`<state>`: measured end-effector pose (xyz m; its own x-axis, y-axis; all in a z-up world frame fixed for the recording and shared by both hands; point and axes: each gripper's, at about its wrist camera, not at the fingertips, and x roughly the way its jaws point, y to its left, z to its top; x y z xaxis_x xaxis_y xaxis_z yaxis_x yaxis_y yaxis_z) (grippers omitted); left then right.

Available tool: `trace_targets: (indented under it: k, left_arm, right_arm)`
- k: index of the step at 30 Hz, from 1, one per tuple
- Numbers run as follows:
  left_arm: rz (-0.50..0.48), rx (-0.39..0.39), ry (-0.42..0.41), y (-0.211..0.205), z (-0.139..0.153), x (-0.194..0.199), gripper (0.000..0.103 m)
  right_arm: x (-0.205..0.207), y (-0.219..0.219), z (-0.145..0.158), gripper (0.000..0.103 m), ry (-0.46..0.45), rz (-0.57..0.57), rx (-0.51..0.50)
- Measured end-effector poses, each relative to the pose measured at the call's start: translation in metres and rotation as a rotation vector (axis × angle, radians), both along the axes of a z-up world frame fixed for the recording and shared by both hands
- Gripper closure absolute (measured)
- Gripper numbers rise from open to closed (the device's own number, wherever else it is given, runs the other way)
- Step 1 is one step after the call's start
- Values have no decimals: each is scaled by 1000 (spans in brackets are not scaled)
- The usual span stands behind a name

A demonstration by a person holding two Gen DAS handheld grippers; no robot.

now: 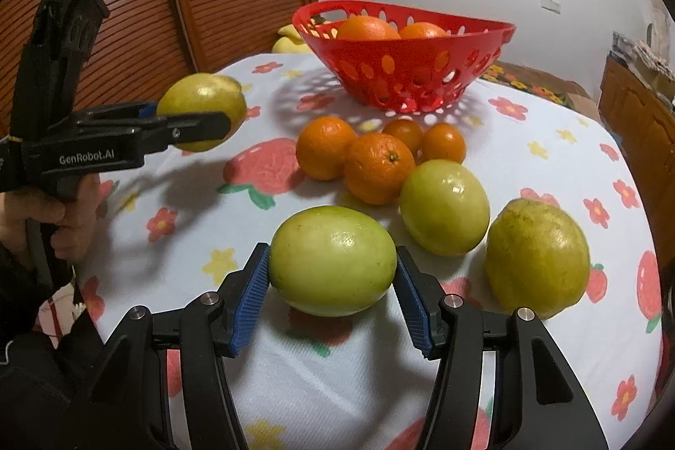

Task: Organize fruits
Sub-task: 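Carry the green pear in the right tool and the yellow pear in the left tool over the red basket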

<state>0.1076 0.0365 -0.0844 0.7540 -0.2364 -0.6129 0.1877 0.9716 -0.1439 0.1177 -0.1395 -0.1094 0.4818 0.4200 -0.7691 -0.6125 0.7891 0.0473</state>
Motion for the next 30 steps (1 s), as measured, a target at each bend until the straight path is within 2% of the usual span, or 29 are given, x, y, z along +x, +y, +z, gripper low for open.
trace_targets:
  k: [7, 16, 30]
  left_arm:
    - [1, 7, -38, 0, 20, 14, 42]
    - [7, 11, -95, 4, 46, 32, 42]
    - [-5, 13, -89, 8, 56, 76, 42]
  right_arm:
    - [13, -3, 30, 44, -60, -1, 9]
    - [50, -2, 76, 44, -153, -2, 13]
    - [108, 12, 90, 44, -176, 26, -2]
